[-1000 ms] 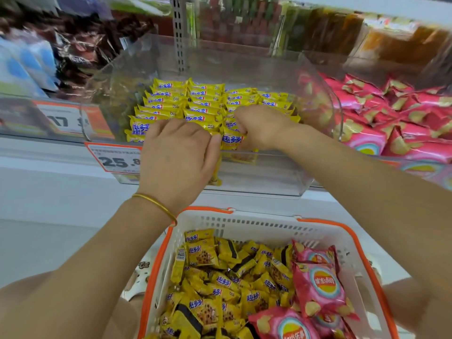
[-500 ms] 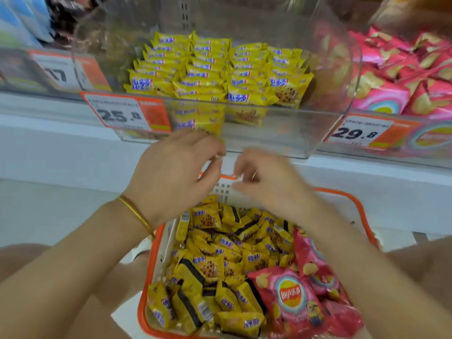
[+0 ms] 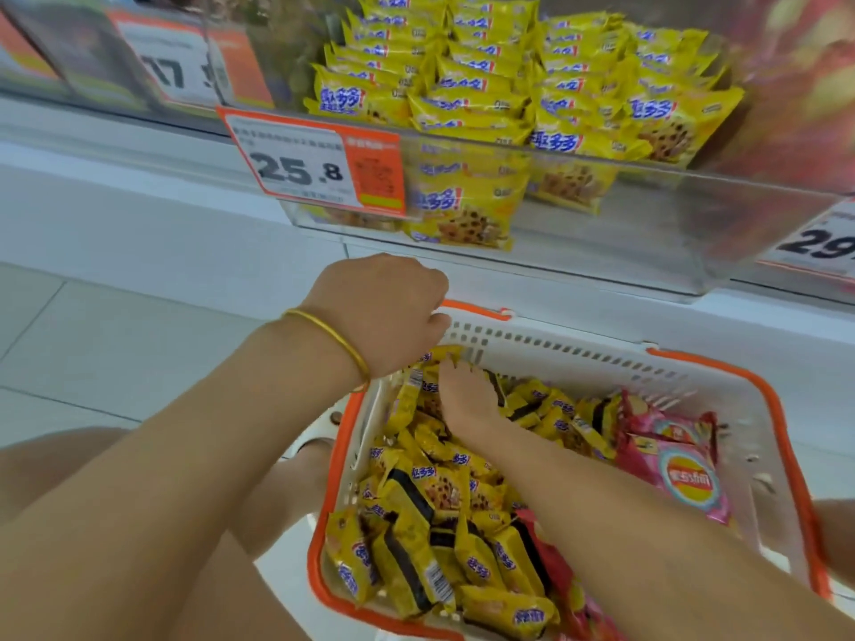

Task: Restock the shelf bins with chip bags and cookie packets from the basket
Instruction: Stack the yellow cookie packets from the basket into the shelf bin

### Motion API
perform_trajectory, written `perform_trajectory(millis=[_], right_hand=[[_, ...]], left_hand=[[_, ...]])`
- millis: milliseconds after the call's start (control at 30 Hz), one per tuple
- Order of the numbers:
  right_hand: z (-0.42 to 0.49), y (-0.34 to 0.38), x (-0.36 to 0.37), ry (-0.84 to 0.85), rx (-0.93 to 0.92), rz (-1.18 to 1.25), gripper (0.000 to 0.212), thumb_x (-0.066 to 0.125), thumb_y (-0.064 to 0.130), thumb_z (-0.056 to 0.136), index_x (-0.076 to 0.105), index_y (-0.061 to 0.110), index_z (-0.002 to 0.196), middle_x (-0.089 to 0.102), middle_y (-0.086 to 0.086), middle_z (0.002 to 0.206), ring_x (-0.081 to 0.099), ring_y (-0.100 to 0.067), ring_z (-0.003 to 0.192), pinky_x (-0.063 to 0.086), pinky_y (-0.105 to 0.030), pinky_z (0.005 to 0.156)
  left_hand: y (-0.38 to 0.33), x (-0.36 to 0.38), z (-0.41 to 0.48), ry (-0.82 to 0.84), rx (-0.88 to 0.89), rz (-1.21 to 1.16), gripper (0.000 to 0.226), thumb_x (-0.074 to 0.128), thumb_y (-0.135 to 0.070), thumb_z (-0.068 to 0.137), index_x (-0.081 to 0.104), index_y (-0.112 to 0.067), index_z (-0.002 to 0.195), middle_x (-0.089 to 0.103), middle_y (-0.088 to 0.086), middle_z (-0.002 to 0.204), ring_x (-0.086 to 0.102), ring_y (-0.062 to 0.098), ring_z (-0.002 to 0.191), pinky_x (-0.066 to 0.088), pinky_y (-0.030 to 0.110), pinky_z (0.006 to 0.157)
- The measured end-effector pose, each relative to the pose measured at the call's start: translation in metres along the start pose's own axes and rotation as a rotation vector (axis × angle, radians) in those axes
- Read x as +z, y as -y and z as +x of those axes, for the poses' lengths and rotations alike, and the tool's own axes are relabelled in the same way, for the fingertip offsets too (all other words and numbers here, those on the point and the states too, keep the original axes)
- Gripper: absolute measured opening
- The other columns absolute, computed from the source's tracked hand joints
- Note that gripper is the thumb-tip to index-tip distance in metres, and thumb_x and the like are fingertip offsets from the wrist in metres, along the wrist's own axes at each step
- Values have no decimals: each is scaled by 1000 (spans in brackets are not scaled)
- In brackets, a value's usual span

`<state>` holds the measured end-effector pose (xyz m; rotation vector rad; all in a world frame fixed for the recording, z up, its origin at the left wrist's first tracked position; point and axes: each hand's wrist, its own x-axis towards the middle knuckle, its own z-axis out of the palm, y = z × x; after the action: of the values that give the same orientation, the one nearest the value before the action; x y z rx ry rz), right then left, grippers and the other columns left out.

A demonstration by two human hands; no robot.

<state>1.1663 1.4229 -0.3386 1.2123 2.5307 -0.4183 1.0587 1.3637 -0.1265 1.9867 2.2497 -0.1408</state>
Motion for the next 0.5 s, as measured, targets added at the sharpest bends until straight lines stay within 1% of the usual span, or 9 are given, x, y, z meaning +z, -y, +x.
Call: perform_trajectory(millis=[67,100,167,200,300,367,400,433,500], right_hand=[[3,-8,3,17,-42,42,41,57,-4,84,44,5,122,35,-23,140,48,-37,114,46,-42,85],[2,-12,4,34,-41,78,36,59,2,86,45,5,118,41,-20,135,50,-36,112,45,-41,82],[-3,-18,7,61,-23,104,24,60,13,89,47,7,108,55,-15,114,53,-33,108,43,-38,76],[-6,-19,8,52,-31,82,17,59,16,90,47,9,100,58,-13,107,53,-31,106,41,-36,72],[-18,-19,-3,-36,-39,107,19,58,23,90,43,14,85,57,-7,95,54,-27,99,40,-34,67],[-26,-26,-24,-51,-52,239,18,59,27,87,47,15,87,57,-3,90,56,-24,91,40,-30,64],[-33,-33,-39,-23,-51,367,17,61,27,86,51,14,90,56,-1,89,55,-21,88,39,-28,64],[-42,-41,-54,29,-49,520,18,63,26,86,55,14,97,57,2,91,55,-18,88,41,-26,67],[-69,-58,-85,101,-58,779,29,67,23,86,59,14,112,61,1,104,59,-17,96,49,-30,82]], left_hand=[[-3,0,2,29,8,6,32,35,-41,98,51,-22,119,54,0,119,51,21,111,45,36,85],[-5,0,3,41,11,9,32,35,-40,98,51,-22,120,54,0,119,51,21,112,45,36,86],[-8,1,3,56,14,6,33,36,-40,98,51,-21,121,54,0,120,51,22,112,45,36,85],[-10,2,3,60,19,1,32,36,-40,98,51,-21,121,54,1,121,51,22,112,45,36,86],[-15,7,3,89,39,-23,33,39,-40,98,50,-23,123,54,1,122,51,21,112,47,37,87],[-18,11,2,121,49,-24,35,41,-40,97,47,-24,128,51,1,125,50,22,114,46,38,89],[-20,13,3,141,53,-25,38,43,-40,96,45,-23,131,49,2,127,50,22,116,46,39,91],[-22,14,4,164,54,-40,42,45,-39,96,41,-23,134,47,3,130,49,23,118,45,40,93],[-29,17,4,207,49,-150,52,50,-40,94,34,-21,140,44,6,133,48,24,119,42,39,97]])
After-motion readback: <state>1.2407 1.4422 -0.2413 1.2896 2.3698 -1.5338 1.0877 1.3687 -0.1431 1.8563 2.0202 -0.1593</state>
